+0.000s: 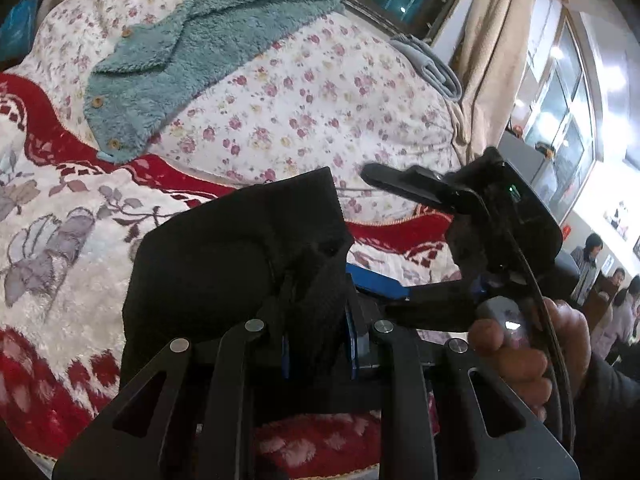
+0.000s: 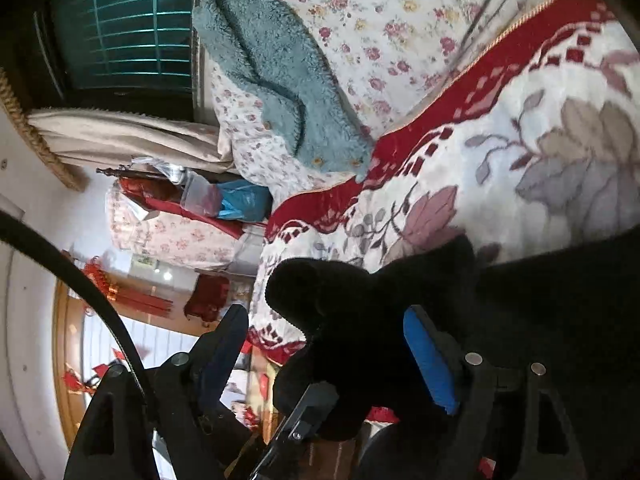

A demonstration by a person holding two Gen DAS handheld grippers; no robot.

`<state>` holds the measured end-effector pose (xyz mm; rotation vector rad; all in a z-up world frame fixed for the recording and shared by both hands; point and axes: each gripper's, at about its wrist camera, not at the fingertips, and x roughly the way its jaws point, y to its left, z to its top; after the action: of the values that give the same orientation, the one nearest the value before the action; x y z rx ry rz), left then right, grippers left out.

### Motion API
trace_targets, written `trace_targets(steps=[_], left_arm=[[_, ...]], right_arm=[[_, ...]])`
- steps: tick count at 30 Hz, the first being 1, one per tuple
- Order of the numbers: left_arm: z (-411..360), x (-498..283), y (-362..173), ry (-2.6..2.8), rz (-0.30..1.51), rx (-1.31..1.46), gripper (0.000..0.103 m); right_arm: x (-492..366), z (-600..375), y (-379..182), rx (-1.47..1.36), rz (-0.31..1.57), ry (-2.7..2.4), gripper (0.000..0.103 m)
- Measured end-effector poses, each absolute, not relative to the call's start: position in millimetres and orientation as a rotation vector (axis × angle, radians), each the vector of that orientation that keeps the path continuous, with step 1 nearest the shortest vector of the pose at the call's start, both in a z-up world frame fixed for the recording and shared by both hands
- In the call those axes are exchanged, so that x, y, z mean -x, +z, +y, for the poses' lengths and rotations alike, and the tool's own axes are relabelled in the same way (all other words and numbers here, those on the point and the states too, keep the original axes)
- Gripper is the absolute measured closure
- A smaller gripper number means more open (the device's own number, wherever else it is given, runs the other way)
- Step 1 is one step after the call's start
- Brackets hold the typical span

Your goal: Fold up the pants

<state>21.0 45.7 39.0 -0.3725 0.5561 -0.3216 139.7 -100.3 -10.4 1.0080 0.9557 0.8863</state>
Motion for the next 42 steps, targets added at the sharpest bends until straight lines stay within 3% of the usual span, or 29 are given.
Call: trace_targets(steps=[4, 5, 6, 7, 9, 17, 23, 29, 32, 35, 42], left_arm=[[21, -17, 44, -0.328, 0.549, 0.294, 0.085], [15, -16, 43, -0.331, 0.55, 0.28, 0.085], [3, -14, 42, -0.339, 0.55, 0.257, 0.085], [-4, -13, 42, -0.346, 0.546, 0.245, 0.085], [-30, -9, 40, -0.352, 0.536, 0.181, 0.085], [-119, -12, 14, -0.432, 0.577, 0.054, 0.085], [-132, -4, 7, -0.509, 0.609, 0.077, 0.085], [-81, 4, 30, -0.524, 0.639, 0.276, 0.085], [-24, 0, 68, -0.455, 0.558, 0.402, 0.084], [30, -20, 83, -0.36, 0.529, 0.475, 0.077], [86, -51, 51, -0.261, 0.663, 0.608, 0.077]], right_arm=[[-142, -85, 0, -0.867, 0.976, 0.88, 0.026], [-145, -84, 2, -0.813, 0.992, 0.889, 0.045], [-146, -80, 4, -0.728, 1.024, 0.95, 0.078], [-147, -81, 5, -0.688, 1.039, 0.956, 0.086], [-146, -96, 8, -0.617, 1.04, 0.909, 0.091], [-155, -180, -33, -0.63, 1.114, 0.752, 0.092], [-165, -202, -48, -0.609, 1.138, 0.703, 0.092], [-166, -203, -56, -0.546, 1.133, 0.69, 0.092], [-163, -207, -56, -0.602, 1.127, 0.692, 0.084], [-153, -220, -45, -0.636, 1.091, 0.651, 0.074], [-96, -219, 24, -0.473, 0.873, 0.616, 0.073]])
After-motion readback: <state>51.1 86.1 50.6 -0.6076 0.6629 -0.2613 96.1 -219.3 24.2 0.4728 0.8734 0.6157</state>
